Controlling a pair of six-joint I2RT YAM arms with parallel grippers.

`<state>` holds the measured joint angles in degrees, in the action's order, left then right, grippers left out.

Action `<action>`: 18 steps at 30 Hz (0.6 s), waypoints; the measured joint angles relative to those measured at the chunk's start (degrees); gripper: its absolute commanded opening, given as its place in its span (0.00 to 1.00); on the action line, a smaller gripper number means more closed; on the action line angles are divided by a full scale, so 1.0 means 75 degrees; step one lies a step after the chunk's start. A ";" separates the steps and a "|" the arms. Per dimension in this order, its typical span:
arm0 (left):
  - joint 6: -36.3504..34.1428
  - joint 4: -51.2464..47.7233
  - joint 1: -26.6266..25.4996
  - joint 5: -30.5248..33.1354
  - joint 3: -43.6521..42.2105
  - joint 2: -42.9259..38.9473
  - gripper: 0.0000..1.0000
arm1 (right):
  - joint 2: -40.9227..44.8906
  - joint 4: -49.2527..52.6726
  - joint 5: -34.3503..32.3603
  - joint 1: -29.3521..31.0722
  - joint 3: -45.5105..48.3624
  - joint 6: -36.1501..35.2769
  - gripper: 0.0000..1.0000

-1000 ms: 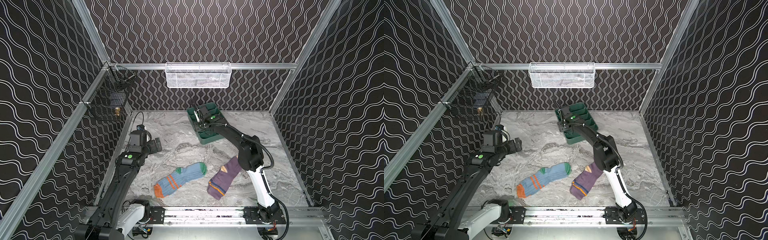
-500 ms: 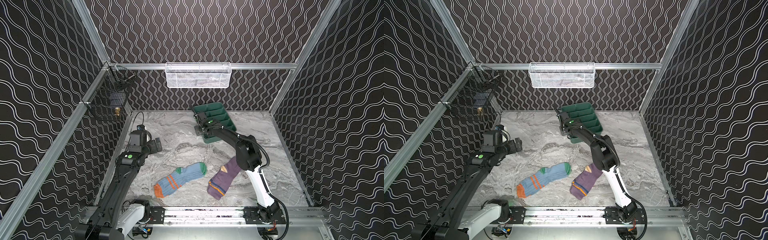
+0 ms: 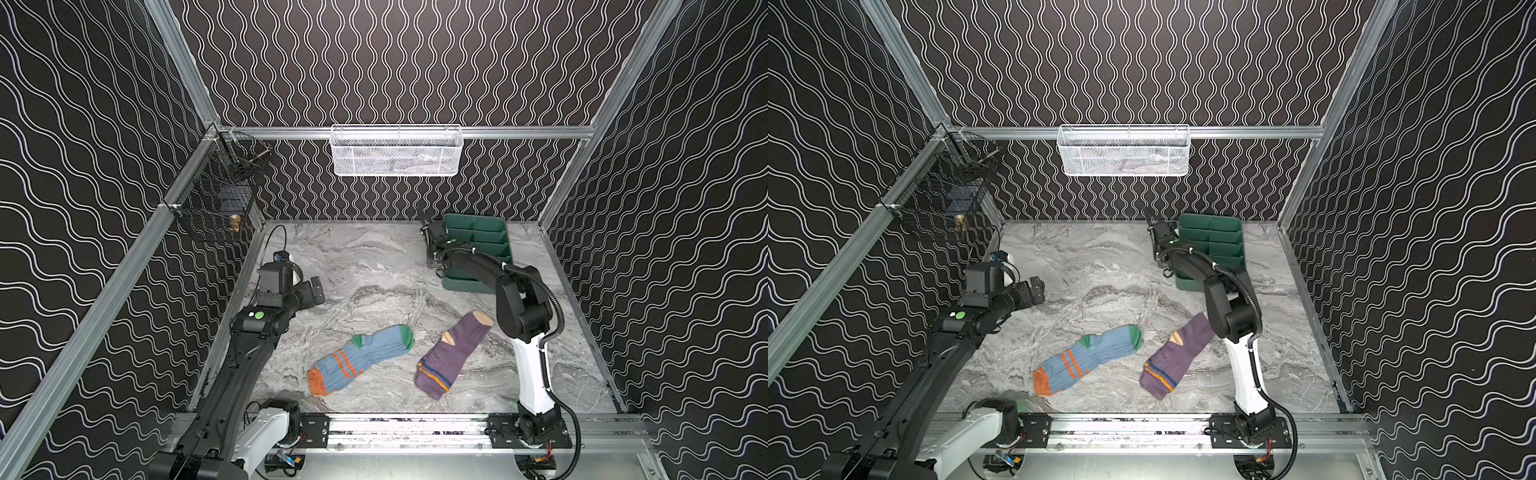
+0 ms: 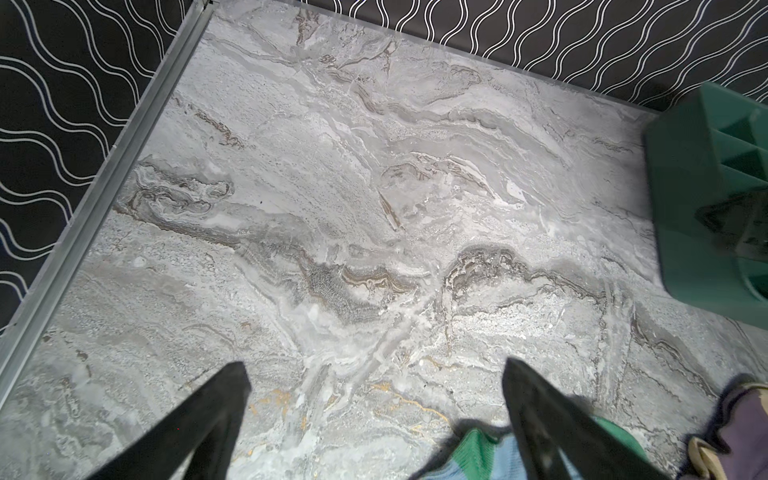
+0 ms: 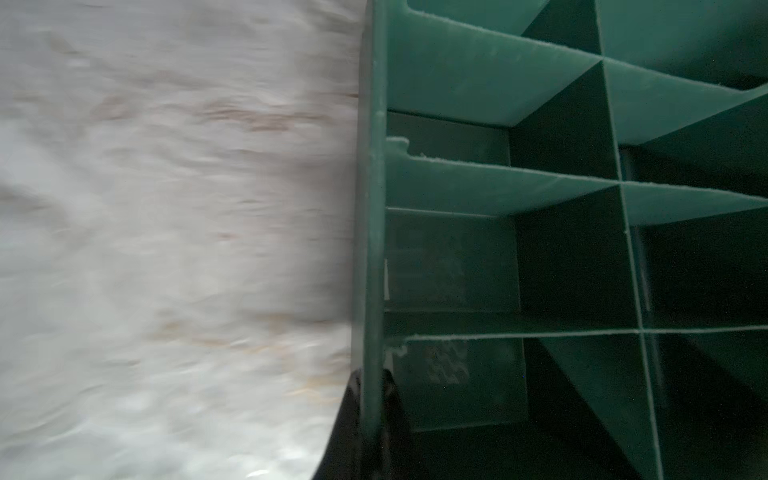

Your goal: Roll the socks

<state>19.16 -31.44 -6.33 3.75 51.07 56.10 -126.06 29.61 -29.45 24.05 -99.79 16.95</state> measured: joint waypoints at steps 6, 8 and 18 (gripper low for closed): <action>0.0003 0.0000 0.0000 -0.0143 0.0000 0.0108 0.99 | 0.0309 -0.0093 -0.0213 -0.0484 0.0475 0.0192 0.57; 0.0003 0.0000 0.0000 -0.0143 0.0000 0.0128 0.99 | 0.0493 0.0009 -0.0090 -0.0455 0.0533 0.0187 0.77; 0.0003 0.0000 0.0000 -0.0169 0.0000 0.0149 0.99 | 0.3920 -0.0085 0.1271 0.0845 0.2025 0.0041 0.87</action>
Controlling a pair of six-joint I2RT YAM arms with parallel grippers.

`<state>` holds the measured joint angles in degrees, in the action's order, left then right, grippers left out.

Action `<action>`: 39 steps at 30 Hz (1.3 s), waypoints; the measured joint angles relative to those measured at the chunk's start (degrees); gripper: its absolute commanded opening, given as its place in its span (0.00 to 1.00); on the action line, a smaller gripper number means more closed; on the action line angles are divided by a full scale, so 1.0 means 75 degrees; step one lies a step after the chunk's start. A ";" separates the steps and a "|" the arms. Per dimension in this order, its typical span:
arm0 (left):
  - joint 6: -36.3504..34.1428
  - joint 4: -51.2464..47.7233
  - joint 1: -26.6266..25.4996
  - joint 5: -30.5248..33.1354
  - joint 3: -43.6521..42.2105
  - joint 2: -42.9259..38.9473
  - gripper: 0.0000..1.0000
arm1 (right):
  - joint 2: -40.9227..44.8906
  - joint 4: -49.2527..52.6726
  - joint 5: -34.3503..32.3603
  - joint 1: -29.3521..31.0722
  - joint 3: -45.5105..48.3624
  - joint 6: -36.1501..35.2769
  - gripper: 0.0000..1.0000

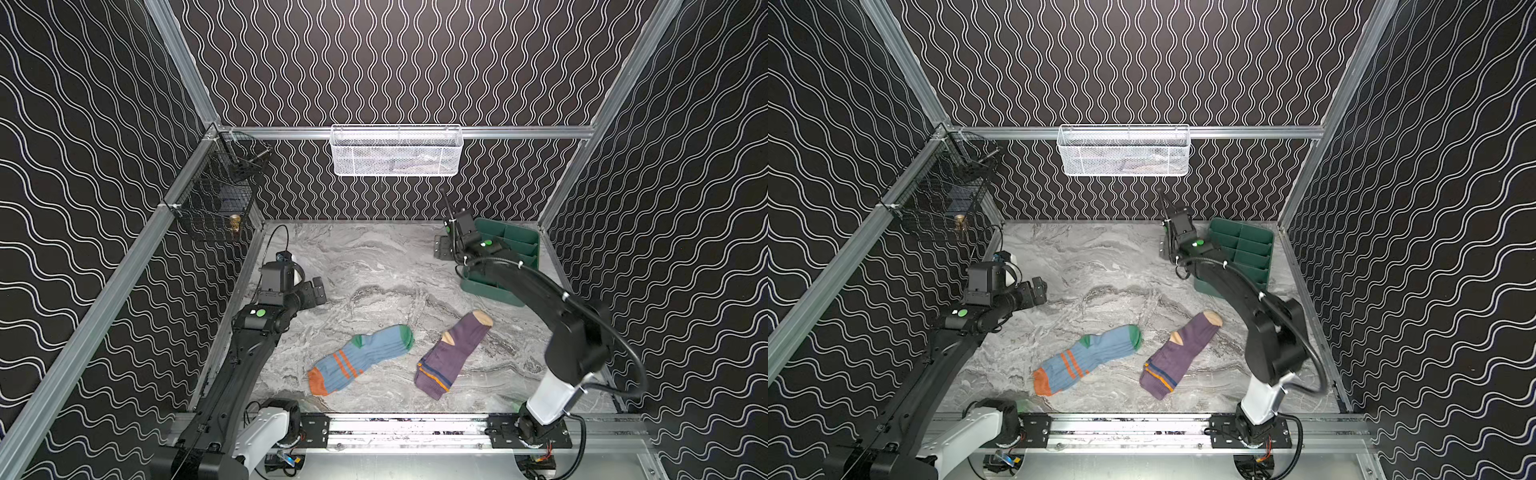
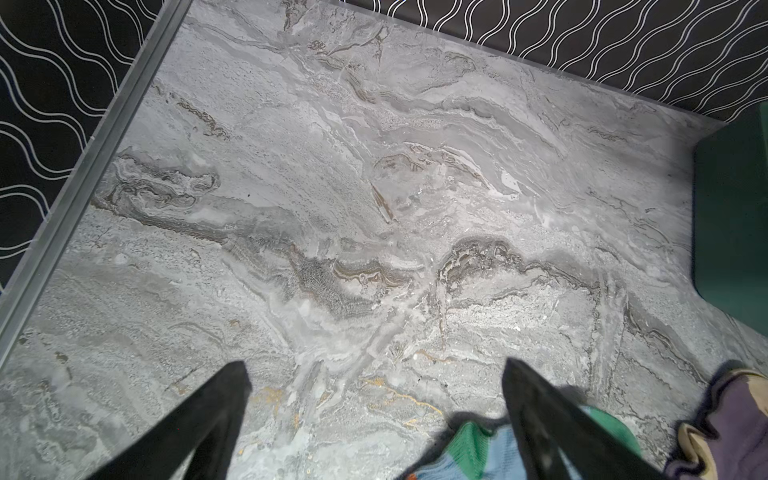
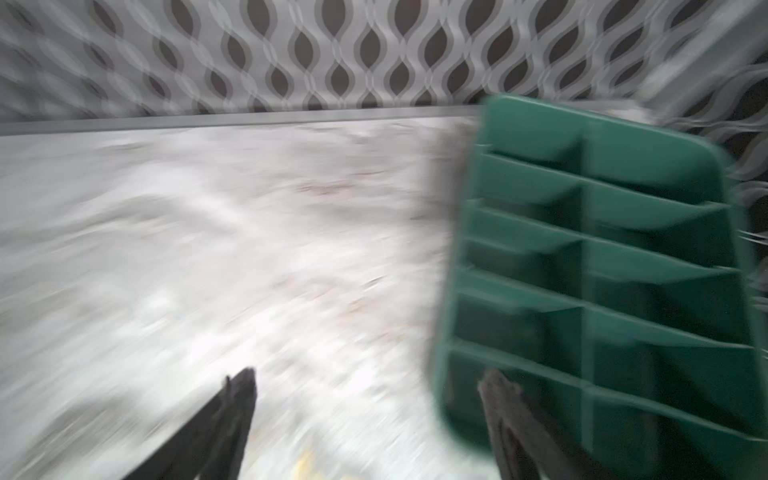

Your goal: Roll the socks

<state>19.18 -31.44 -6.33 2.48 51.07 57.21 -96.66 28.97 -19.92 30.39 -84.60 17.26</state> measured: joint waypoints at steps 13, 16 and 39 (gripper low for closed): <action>0.0000 0.0003 0.0000 -0.0169 0.0000 0.0172 0.99 | 0.0268 -0.0090 0.2984 0.1463 0.2728 0.1480 0.71; 0.0000 0.0003 0.0000 -0.0166 -0.0006 0.0087 0.99 | -0.0064 -0.0280 0.3372 0.1830 0.2804 0.1789 0.67; 0.0006 0.0003 -0.0003 -0.0224 -0.0015 0.0125 0.99 | -0.1743 -0.0603 0.2302 0.2159 0.1935 0.0676 0.06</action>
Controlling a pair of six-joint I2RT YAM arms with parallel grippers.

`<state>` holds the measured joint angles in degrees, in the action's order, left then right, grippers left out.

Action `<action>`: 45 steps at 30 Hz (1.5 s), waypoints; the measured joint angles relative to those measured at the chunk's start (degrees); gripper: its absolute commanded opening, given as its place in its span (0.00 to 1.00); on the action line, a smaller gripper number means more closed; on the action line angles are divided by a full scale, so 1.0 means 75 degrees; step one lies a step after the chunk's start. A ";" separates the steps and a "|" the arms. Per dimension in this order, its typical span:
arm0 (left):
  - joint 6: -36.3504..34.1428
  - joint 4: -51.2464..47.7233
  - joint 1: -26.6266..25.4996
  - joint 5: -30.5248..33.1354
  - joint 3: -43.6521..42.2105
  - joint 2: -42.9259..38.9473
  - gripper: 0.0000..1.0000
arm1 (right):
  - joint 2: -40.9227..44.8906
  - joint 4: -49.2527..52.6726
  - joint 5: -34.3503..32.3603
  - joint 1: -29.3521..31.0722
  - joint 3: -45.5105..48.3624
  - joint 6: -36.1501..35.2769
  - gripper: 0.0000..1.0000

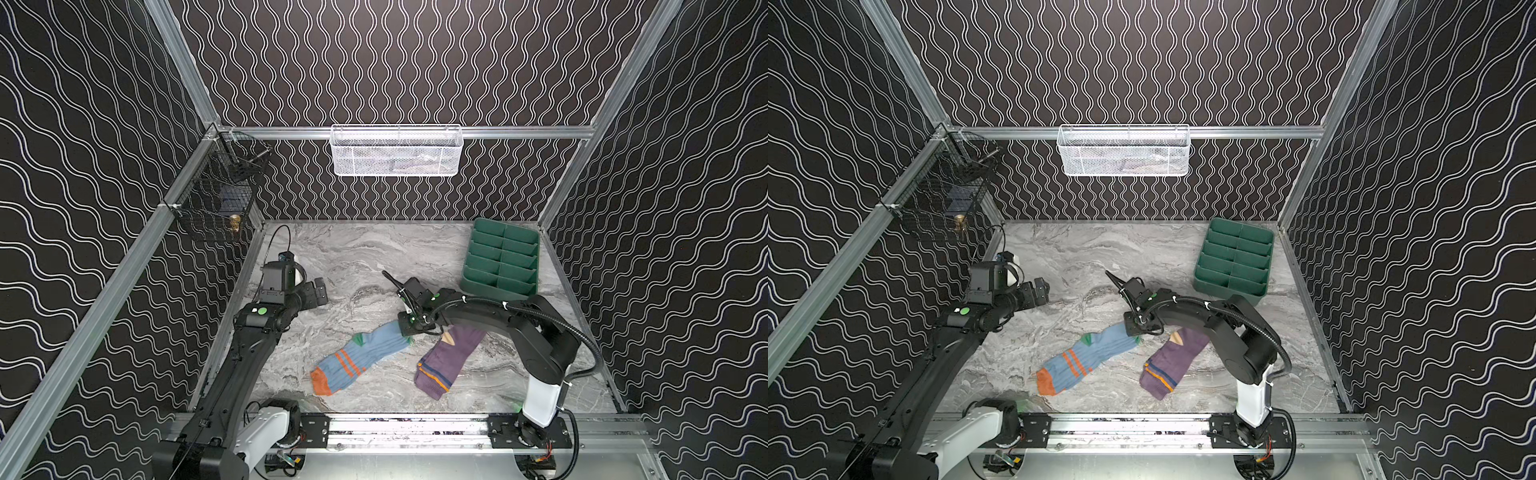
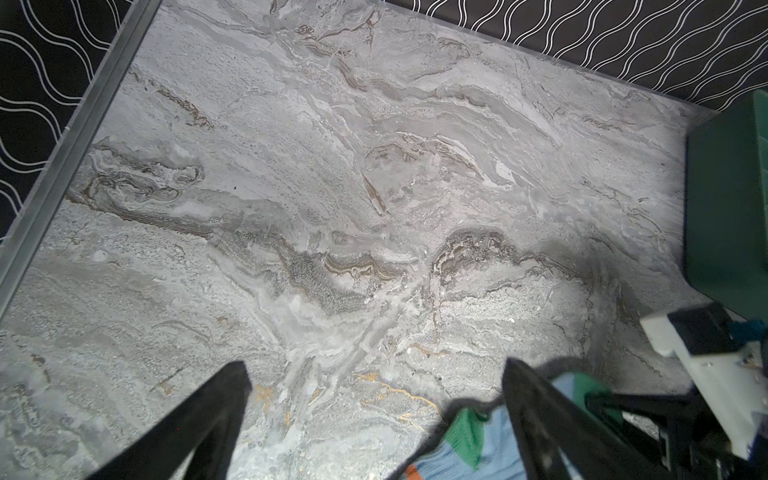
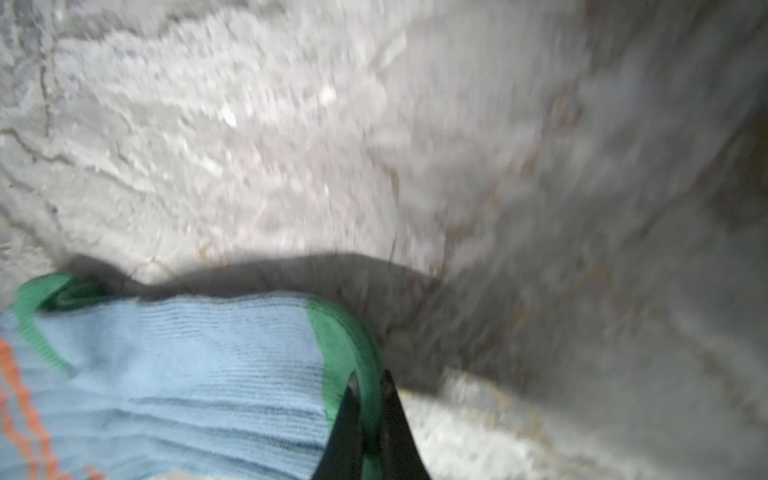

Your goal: Roll the socks

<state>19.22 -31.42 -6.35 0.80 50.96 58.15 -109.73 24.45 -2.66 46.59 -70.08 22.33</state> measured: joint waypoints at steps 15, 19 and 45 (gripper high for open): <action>0.0009 -0.0003 -0.0006 0.0006 0.0000 0.0131 0.99 | -0.2363 -0.1279 -0.2661 -0.0329 -0.2573 -0.4071 0.26; 0.0009 -0.0003 -0.0006 0.0009 0.0000 0.0143 0.99 | -0.1705 -0.1262 -0.3002 -0.0230 -0.1900 -0.4680 0.83; 0.0020 0.0000 -0.0035 -0.0070 -0.0003 -0.0291 0.99 | 0.3611 -0.4074 0.1247 0.2238 0.3564 -0.6598 0.78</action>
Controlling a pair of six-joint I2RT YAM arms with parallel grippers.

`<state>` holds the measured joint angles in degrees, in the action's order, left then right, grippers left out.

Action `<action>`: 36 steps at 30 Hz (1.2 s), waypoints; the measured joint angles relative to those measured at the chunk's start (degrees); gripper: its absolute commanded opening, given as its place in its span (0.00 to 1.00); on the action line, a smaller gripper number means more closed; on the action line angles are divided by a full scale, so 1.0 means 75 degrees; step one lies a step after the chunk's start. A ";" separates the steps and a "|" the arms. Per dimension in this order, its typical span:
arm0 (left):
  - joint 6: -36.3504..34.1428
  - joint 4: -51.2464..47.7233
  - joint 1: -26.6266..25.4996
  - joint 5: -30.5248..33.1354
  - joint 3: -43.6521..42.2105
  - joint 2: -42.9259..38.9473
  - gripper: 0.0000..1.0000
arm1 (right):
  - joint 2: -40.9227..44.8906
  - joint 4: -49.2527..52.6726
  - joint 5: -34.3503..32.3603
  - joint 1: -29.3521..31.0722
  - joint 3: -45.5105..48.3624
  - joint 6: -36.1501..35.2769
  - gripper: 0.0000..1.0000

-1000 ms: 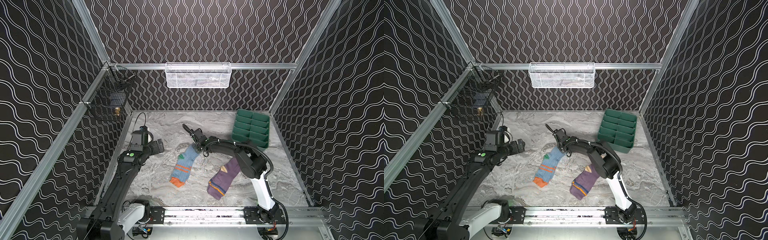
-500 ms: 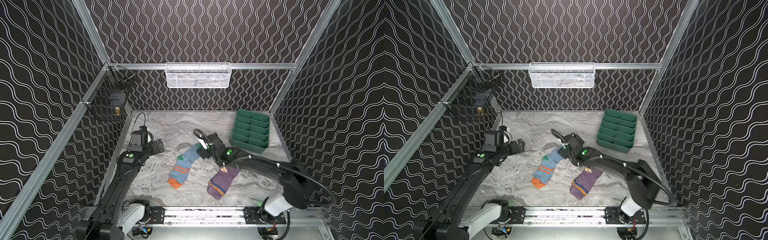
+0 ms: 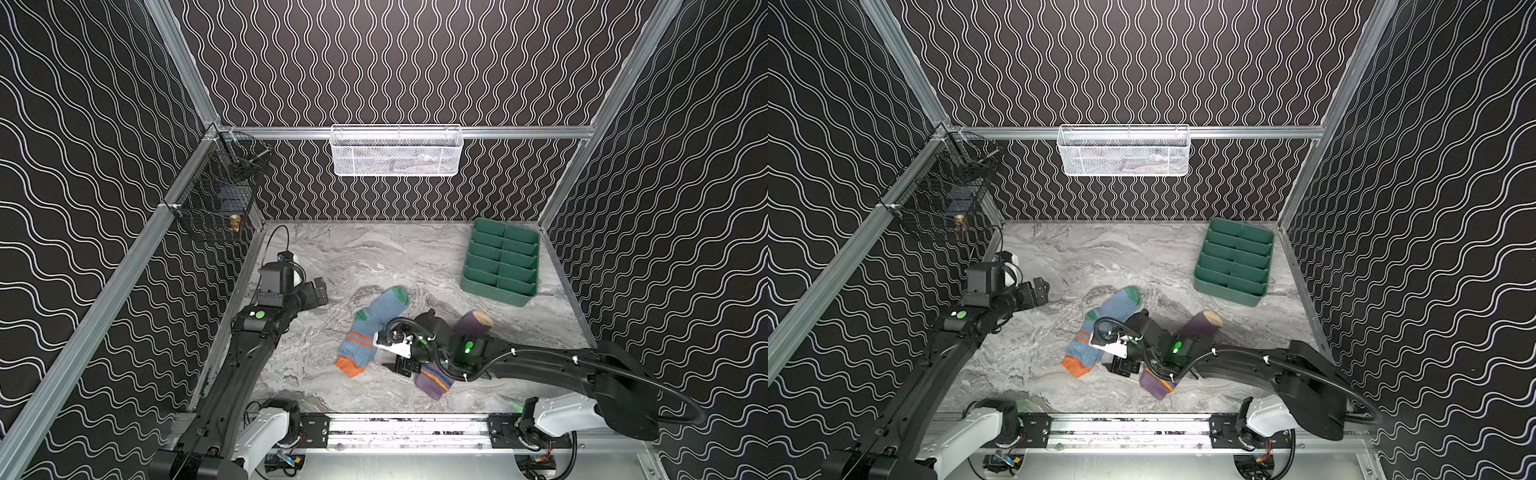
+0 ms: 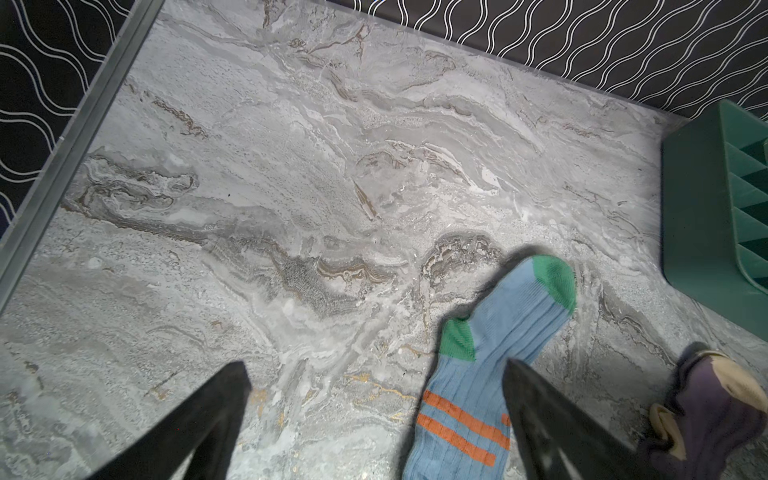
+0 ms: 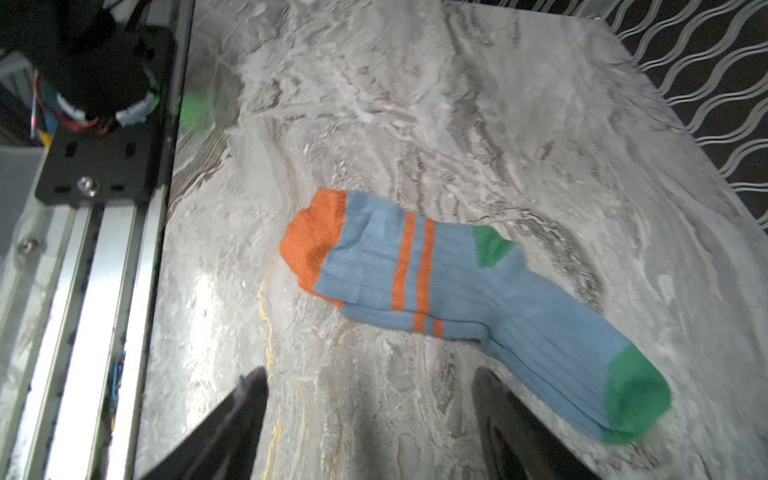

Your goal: Roll the socks

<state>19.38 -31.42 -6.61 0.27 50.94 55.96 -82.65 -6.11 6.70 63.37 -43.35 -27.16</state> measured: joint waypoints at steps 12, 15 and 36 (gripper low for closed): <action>0.0000 -0.0026 -0.0006 0.0108 -0.0041 -0.0017 0.99 | -0.2358 -0.1504 0.0009 0.0402 -0.0729 -0.1580 0.70; 0.0000 -0.0026 -0.0006 0.0128 -0.0041 0.0015 0.99 | -0.2751 -0.1527 -0.0009 0.0481 -0.0889 -0.1731 0.64; 0.0003 -0.0026 -0.0006 0.0131 -0.0038 0.0140 0.99 | -0.3832 -0.2285 -0.0233 0.0691 -0.1072 -0.1830 0.00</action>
<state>19.40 -31.62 -6.66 1.26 50.65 57.01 -111.39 -23.24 4.95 68.55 -51.40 -40.88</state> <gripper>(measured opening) 0.989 0.048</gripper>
